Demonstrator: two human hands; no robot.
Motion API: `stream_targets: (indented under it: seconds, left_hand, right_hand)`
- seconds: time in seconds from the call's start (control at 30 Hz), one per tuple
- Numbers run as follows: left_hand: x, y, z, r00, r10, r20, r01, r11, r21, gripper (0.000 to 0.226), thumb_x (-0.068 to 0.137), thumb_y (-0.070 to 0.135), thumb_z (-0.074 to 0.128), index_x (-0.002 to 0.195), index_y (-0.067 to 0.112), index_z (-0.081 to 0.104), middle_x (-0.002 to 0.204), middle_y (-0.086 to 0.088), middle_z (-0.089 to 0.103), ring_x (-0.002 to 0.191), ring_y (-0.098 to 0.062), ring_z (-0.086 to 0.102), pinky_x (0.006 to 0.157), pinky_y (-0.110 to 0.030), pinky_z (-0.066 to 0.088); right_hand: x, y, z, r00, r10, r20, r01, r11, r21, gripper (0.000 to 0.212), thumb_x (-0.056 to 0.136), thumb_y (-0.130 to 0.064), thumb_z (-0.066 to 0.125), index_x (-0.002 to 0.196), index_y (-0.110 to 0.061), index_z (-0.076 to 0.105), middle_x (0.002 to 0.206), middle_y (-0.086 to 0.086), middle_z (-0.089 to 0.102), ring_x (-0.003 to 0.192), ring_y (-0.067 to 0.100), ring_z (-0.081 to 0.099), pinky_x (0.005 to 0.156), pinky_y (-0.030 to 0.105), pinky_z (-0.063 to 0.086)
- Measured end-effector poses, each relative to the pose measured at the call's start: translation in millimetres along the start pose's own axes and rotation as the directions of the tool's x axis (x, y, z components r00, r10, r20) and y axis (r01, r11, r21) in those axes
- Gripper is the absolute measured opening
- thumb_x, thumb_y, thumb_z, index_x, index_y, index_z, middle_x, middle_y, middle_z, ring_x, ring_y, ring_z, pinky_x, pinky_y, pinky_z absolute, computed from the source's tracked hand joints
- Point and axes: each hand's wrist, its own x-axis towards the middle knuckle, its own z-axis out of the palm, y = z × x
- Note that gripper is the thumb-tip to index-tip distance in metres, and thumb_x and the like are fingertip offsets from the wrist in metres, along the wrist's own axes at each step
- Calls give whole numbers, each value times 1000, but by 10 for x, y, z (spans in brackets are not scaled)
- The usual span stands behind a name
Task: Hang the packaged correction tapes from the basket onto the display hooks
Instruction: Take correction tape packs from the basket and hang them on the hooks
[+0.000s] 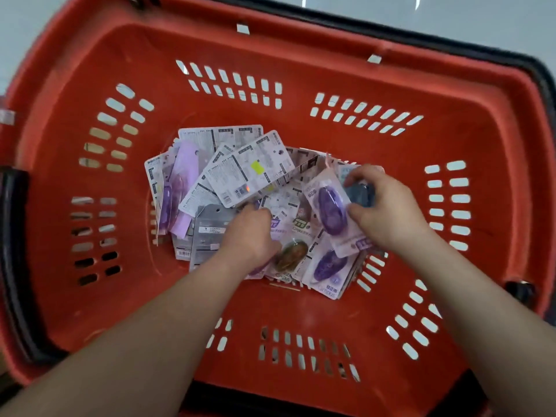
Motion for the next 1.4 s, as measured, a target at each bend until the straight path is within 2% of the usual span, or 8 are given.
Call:
stream_targets:
  seconds: [0.13, 0.33, 0.6, 0.8, 0.93, 1.13, 1.3, 1.4]
  left_hand:
    - [-225, -73, -278, 992, -96, -78, 50, 890, -454, 22, 78, 22, 79, 93, 21, 63, 82, 12, 67, 76, -10, 64, 62, -11, 44]
    - [-561, -64, -680, 981, -22, 193, 193, 4, -981, 27, 74, 20, 71, 99, 13, 67, 87, -5, 74, 74, -21, 71, 73, -41, 59]
    - [-666, 335, -460, 986, -20, 166, 162, -147, -976, 50, 69, 19, 73, 118, 9, 63, 103, -6, 75, 90, -19, 71, 80, -33, 60]
    - [-741, 423, -427, 987, -152, 48, 57, 52, -997, 56, 80, 15, 75, 129, 14, 49, 111, -1, 73, 100, -16, 71, 82, -29, 59]
    - [-673, 450, -383, 995, -36, 90, 95, 179, -979, 38, 93, 16, 65, 129, 22, 52, 115, 2, 71, 104, -14, 69, 89, -32, 56]
    - [-404, 457, -266, 964, -115, 238, 258, 216, -942, 28, 99, 37, 54, 118, 19, 65, 108, 4, 70, 104, -17, 65, 88, -35, 50]
    - [-141, 215, -59, 984, -177, -26, 159, 930, -331, 26, 94, 29, 55, 114, 19, 68, 118, -11, 67, 109, -33, 62, 89, -37, 50]
    - [-174, 400, 189, 989, -120, 84, 118, 993, 20, 52, 91, 36, 63, 135, 13, 46, 140, -22, 35, 116, -40, 54, 93, -46, 48]
  right_hand:
    - [-175, 46, -134, 996, 85, 31, -90, 922, 376, 43, 88, 0, 68, 110, -33, 51, 107, -12, 57, 81, 8, 65, 57, 27, 60]
    - [-255, 0, -184, 990, 10, 144, -94, 800, 593, 61, 85, 3, 71, 116, -45, 49, 121, -3, 61, 99, 21, 70, 67, 46, 63]
    - [-300, -160, -120, 976, -57, 211, -108, 711, 695, 46, 94, 1, 60, 114, -41, 64, 134, 0, 59, 106, 24, 70, 80, 49, 61]
    - [-376, -179, 10, 925, -2, 380, -262, 722, 641, 45, 80, -60, 70, 121, -45, 59, 127, -6, 66, 112, 24, 67, 93, 51, 55]
    - [-476, -53, 34, 891, -16, 453, -311, 706, 636, 87, 56, -33, 88, 134, -34, 50, 115, -2, 73, 103, 21, 72, 90, 47, 57]
    - [-507, 65, -4, 945, 181, 274, -303, 801, 517, 69, 63, -19, 92, 119, -33, 55, 101, -9, 72, 89, 13, 73, 74, 36, 62]
    - [-469, 130, -102, 962, 250, -104, -201, 917, 345, 72, 67, -26, 90, 126, -34, 48, 102, -16, 67, 93, 14, 67, 84, 43, 57]
    - [-492, 116, -85, 964, 206, -170, -158, 952, 263, 74, 71, -29, 88, 131, -32, 45, 105, -15, 65, 93, 15, 65, 81, 37, 55]
